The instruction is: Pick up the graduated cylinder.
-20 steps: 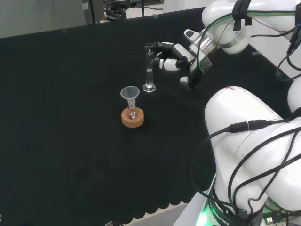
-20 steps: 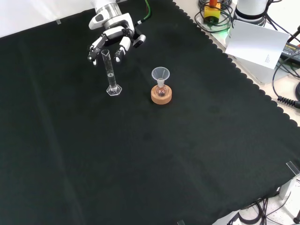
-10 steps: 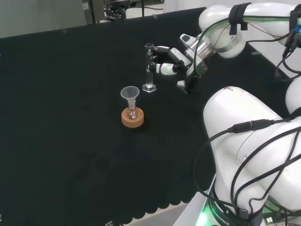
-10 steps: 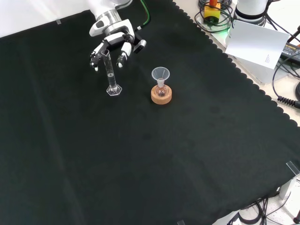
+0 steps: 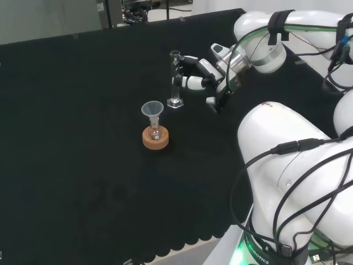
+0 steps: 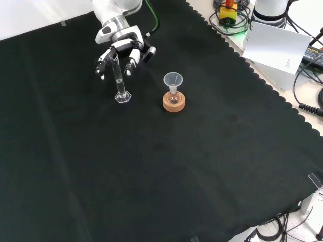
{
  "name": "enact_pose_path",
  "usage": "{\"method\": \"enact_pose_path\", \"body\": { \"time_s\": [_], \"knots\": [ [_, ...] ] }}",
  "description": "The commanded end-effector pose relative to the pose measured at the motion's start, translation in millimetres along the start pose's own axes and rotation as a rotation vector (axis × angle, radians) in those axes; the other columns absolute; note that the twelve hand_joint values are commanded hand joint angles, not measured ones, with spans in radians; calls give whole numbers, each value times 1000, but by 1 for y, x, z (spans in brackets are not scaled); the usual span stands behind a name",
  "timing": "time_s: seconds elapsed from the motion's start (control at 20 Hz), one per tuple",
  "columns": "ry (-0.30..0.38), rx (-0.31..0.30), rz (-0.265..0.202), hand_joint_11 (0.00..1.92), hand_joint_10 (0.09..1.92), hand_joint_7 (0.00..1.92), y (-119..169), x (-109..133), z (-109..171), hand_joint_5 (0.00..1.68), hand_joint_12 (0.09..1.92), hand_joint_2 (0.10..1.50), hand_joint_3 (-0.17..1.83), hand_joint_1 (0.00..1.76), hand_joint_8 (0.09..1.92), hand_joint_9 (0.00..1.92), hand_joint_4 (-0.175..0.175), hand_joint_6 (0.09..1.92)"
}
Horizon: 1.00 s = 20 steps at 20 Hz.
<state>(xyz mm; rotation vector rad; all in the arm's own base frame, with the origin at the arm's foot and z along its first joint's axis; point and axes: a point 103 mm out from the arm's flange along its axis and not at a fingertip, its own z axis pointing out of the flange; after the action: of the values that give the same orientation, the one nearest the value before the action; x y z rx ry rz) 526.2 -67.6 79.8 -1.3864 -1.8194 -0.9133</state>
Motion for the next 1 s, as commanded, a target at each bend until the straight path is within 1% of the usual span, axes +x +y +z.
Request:
{"method": "enact_pose_path", "body": {
  "time_s": [0.05, 0.25, 0.5, 0.55, 0.65, 1.0],
  "knots": [
    [20, 7, -26, 292, 573, 363, 2, -1, 8, 506, 1316, 979, -175, 997, 638, 564, -48, 87],
    [16, 14, -26, 297, 577, 387, 3, -2, 12, 529, 1312, 979, -175, 1010, 644, 585, -44, 87],
    [40, 1, -24, 324, 561, 430, 3, -3, 14, 569, 1297, 981, -175, 1045, 630, 631, -39, 87],
    [29, 5, -26, 326, 560, 435, 4, 0, 23, 578, 1297, 982, -175, 1048, 630, 637, -38, 87],
    [25, 8, -28, 330, 559, 444, 4, 1, 27, 590, 1296, 985, -175, 1053, 630, 646, -36, 87],
    [58, -1, -30, 354, 540, 482, 5, -5, 16, 630, 1286, 995, -175, 1065, 617, 680, -30, 116]
  ]
}}
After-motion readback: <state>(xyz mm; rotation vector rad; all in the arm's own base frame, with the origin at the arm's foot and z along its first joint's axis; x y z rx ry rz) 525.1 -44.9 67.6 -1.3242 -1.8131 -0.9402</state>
